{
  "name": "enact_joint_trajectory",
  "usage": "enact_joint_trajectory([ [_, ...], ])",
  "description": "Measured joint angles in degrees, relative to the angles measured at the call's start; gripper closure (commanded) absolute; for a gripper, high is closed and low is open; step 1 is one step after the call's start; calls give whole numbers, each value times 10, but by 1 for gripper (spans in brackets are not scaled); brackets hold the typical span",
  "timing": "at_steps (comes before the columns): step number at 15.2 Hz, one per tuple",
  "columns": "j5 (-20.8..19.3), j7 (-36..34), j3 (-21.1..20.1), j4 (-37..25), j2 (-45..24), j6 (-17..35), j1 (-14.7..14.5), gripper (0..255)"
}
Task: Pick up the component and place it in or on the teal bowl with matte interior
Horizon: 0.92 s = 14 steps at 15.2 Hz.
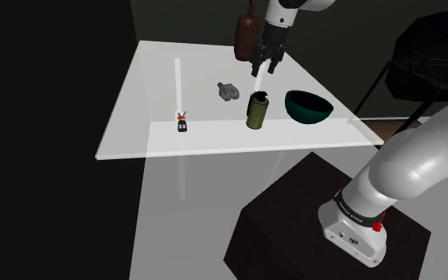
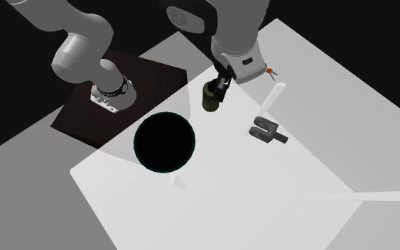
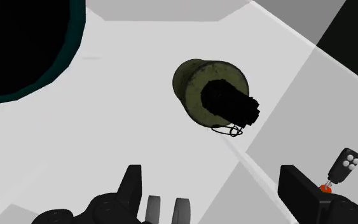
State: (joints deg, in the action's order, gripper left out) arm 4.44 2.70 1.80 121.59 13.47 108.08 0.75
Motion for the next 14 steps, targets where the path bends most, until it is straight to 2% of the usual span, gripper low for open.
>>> enact_joint_trajectory([
  [8, -13, 10, 2, -129, -180, 34, 2, 0],
  [14, -22, 16, 4, -268, -327, 29, 5, 0],
])
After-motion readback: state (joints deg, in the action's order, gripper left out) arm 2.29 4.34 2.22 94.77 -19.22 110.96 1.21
